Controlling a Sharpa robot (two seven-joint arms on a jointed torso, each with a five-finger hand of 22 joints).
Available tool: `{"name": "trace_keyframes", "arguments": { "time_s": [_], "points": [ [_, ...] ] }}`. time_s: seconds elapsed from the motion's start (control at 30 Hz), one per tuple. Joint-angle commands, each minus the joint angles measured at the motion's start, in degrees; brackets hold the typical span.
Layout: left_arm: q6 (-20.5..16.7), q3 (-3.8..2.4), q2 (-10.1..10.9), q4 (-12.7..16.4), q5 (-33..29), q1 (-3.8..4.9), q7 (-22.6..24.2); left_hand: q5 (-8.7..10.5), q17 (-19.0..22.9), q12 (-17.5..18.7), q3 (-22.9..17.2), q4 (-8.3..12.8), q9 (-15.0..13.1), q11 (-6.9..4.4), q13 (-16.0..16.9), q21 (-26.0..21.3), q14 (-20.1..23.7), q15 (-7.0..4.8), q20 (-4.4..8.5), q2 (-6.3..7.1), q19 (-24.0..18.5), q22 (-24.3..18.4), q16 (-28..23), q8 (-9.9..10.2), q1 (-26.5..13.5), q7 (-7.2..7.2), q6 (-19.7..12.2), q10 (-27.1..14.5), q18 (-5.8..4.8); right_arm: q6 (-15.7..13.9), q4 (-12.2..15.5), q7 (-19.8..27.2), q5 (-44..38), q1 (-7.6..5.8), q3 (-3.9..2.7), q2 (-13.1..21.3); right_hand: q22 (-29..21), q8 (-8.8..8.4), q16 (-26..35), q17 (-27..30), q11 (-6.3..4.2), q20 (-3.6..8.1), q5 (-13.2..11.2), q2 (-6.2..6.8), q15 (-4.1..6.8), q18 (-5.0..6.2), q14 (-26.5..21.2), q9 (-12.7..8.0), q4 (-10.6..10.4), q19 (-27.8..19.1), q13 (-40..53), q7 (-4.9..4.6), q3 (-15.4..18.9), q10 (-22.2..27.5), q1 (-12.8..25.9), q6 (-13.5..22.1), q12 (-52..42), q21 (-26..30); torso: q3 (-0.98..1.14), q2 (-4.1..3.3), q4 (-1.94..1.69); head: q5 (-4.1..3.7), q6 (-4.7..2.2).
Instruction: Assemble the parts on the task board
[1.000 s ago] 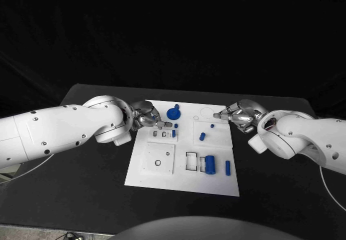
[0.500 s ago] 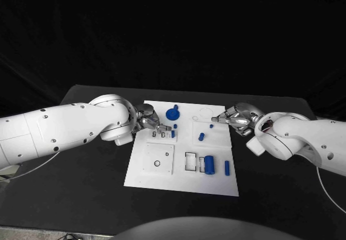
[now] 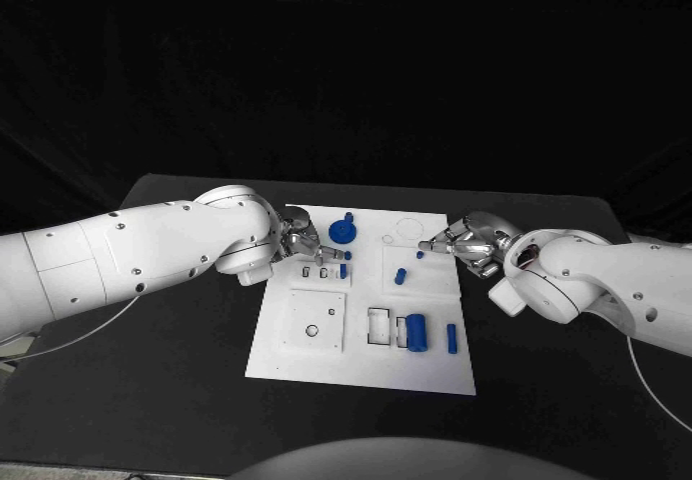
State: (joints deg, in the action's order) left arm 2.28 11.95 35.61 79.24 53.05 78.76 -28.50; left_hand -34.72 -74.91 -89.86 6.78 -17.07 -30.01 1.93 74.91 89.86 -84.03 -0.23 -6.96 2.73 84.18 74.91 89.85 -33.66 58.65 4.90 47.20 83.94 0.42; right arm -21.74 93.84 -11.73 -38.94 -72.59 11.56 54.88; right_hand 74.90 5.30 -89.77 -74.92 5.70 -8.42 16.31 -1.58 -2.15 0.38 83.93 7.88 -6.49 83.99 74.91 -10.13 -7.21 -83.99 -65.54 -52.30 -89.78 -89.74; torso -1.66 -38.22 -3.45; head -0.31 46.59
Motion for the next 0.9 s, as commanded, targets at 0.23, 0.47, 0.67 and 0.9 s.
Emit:
{"name": "trace_keyframes", "arguments": {
  "time_s": [0.23, 0.47, 0.67, 0.9],
  "points": [
    [2.7, -0.05, -1.6, -1.2, -2.6, -0.08, -0.5, -0.21, -15.1, -0.1, -2.0, 0.2, -5.1, 0.06, 15.1, 0.1, -6.0, -0.21, 0.39, 0.66, 5.8, 15.1, 0.1, -2.2, 0.3, 0.47, -3.2, 6.1, -0.42, 1.2, -0.1, -0.5, -0.2, 0.23, 0.03, -0.4, 15.1, 0.2, -0.2, -15.1, 0.45, -0.33, 0.3, -0.26, -0.38, -0.38, 6.1, 0.1, -0.2, 6.0, 15.1, -0.03, 0.3, -6.0, -0.3, 0.4, -0.2, -0.3, -0.02, 0.0, -0.11, -0.55, 0.26],
    [3.1, -0.07, -1.9, -0.8, -3.0, -0.1, -0.6, -0.18, -15.1, -0.1, -2.8, 0.2, -9.9, 0.19, 15.1, 0.1, -6.0, -0.11, 0.3, 0.87, 5.8, 15.1, 0.1, -5.1, 0.8, 0.6, -6.1, 6.1, -0.42, 1.3, -0.1, -0.5, -0.2, 0.24, 0.03, -0.4, 15.1, 0.2, -0.2, -15.1, 0.45, -0.33, 0.3, -0.26, -0.38, -0.38, 6.1, 0.1, -0.2, 6.0, 15.1, -0.03, 0.3, -6.0, -0.3, 0.4, -0.2, -0.3, -0.06, 0.03, -0.12, -0.77, 0.44],
    [3.5, -0.07, -2.5, -1.1, -1.8, -0.11, -1.0, -0.14, -15.1, -0.1, -3.4, 0.2, -12.4, 0.28, 15.1, 0.1, -6.0, -0.05, 0.3, 0.72, 5.8, 15.1, 0.1, -6.3, 1.9, 0.72, -8.0, 6.1, -0.42, 1.3, -0.1, -0.5, -0.2, 0.25, 0.03, -0.4, 15.1, 0.2, -0.2, -15.1, 0.45, -0.33, 0.3, -0.26, -0.38, -0.38, 6.1, 0.1, -0.2, 6.0, 15.1, -0.03, 0.3, -6.0, -0.3, 0.4, -0.2, -0.3, -0.02, 0.02, -0.11, -0.81, 0.53],
    [3.2, -0.07, -3.2, -1.7, -1.3, -0.16, -1.0, -0.07, -15.1, -0.1, -3.5, 0.2, -14.1, 0.38, 15.1, 0.1, -6.0, 0.02, 0.26, 0.76, 5.8, 15.1, 0.1, -7.4, 2.4, 0.81, -9.2, 6.1, -0.42, 1.4, -0.1, -0.5, -0.2, 0.25, 0.03, -0.5, 15.1, 0.19, -0.2, -15.1, 0.47, -0.34, 0.3, -0.27, -0.4, -0.38, 6.1, 0.1, -0.1, 6.0, 15.1, -0.05, 0.3, -6.0, -0.4, 0.5, -0.2, -0.3, -0.04, 0.03, -0.09, -1.0, 0.67]
  ]
}}
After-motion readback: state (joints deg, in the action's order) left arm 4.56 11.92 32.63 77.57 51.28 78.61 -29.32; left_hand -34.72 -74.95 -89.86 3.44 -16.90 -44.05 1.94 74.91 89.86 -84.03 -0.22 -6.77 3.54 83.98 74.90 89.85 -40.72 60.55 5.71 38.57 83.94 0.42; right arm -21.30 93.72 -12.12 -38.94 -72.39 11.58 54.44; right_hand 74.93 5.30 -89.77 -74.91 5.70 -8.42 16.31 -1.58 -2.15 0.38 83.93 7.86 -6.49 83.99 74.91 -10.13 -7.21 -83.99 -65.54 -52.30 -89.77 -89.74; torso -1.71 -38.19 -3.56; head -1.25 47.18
